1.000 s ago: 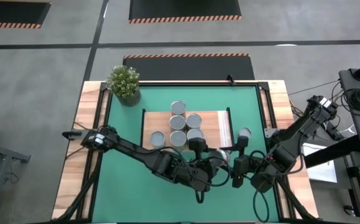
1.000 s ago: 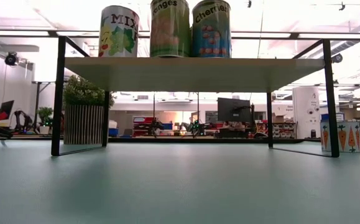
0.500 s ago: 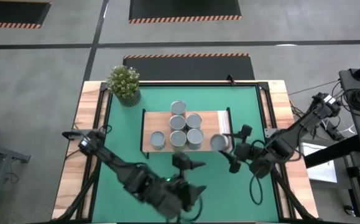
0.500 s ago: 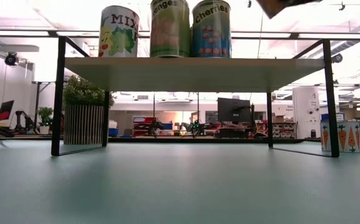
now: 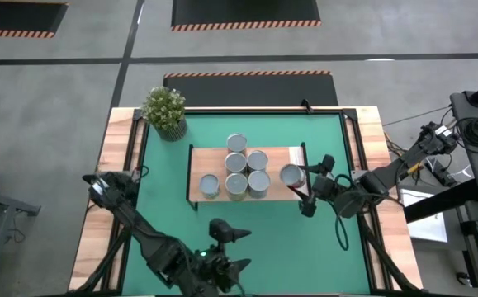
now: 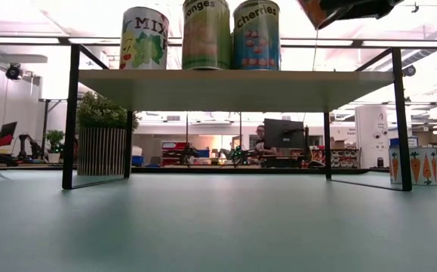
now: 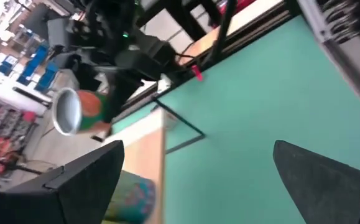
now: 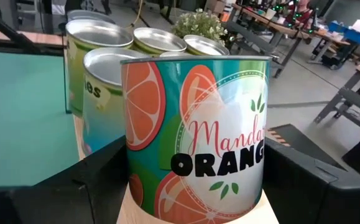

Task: Pick and place cans onto a shelf
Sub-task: Put the small canned of oranges on the shelf

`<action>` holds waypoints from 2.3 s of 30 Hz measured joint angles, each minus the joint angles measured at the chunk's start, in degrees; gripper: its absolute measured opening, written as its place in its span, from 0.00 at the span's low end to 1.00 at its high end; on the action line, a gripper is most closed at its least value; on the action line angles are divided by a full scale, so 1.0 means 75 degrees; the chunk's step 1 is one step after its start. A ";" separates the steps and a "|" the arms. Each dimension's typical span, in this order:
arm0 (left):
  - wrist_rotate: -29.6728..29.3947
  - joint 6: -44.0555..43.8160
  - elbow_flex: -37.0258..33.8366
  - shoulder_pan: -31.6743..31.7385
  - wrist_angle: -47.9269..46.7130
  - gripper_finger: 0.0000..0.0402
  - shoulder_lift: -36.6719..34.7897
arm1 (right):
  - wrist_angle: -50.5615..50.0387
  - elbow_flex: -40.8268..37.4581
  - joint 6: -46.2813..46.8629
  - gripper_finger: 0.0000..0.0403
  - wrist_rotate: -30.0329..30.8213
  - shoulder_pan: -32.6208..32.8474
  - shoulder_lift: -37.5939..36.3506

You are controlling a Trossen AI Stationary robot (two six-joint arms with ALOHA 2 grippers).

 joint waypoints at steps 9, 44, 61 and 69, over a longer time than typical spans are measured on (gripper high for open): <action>0.1359 0.1081 -0.3527 -0.0255 0.4163 0.98 -0.1644 | -0.0035 -0.0211 0.0415 0.74 -0.0009 0.0078 0.0044; 0.1743 0.1082 -0.7987 -0.0302 0.7636 0.98 -0.5409 | 0.2877 -0.2199 0.1038 0.74 0.0360 0.0148 0.0053; 0.1746 0.1080 -0.7934 -0.0299 0.7763 0.98 -0.5352 | 0.2877 -0.2145 0.0971 0.76 -0.0172 0.0148 0.0056; 0.1746 0.1080 -0.7934 -0.0299 0.7760 0.98 -0.5349 | 0.2935 -0.1980 0.0971 0.76 -0.0172 0.0149 0.0056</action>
